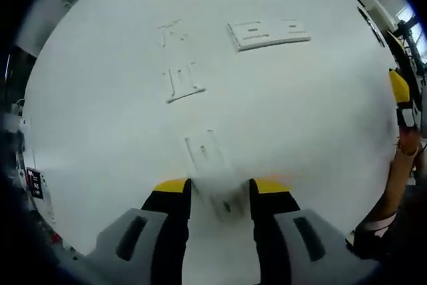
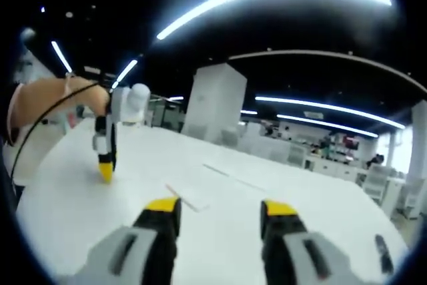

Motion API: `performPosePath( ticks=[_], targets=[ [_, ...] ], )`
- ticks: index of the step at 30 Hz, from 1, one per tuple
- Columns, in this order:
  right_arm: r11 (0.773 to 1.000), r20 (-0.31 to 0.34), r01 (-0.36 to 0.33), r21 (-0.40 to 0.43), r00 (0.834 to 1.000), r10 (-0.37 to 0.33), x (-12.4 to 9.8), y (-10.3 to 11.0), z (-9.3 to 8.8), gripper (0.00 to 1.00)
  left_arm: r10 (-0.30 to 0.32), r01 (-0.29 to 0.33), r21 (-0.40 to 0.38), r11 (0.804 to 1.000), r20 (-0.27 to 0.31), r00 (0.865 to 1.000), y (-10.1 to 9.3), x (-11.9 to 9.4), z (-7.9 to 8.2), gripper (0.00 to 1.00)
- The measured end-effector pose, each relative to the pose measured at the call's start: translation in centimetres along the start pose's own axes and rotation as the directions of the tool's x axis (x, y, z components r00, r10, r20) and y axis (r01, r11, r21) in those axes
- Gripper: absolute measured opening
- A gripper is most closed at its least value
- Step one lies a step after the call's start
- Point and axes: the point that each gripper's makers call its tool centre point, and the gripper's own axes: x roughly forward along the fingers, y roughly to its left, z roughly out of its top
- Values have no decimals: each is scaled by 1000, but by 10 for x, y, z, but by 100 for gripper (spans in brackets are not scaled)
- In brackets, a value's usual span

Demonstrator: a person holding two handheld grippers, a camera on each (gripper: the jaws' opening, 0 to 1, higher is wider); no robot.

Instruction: Locate the socket holder cover, grip the socket holder cover, clip it into the socket holder slot.

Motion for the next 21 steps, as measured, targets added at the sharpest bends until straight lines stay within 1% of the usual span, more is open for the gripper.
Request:
performPosePath(
  ticks=[8,11,21],
  targets=[
    [1000,3,3,1,1000,-3,-2,3,-1,49,1,-1,12,1000,9,1000,3,0,1,29],
    [1000,0,5,4,1000,-5,-1,-1,-1,49,0,0,18,1000,13,1000,4,0,0,28],
    [1000,-9,8,2,1000,-8,-3,1,-3,49,-4,4,40,999,7,1000,3,1,-4,27]
  ],
)
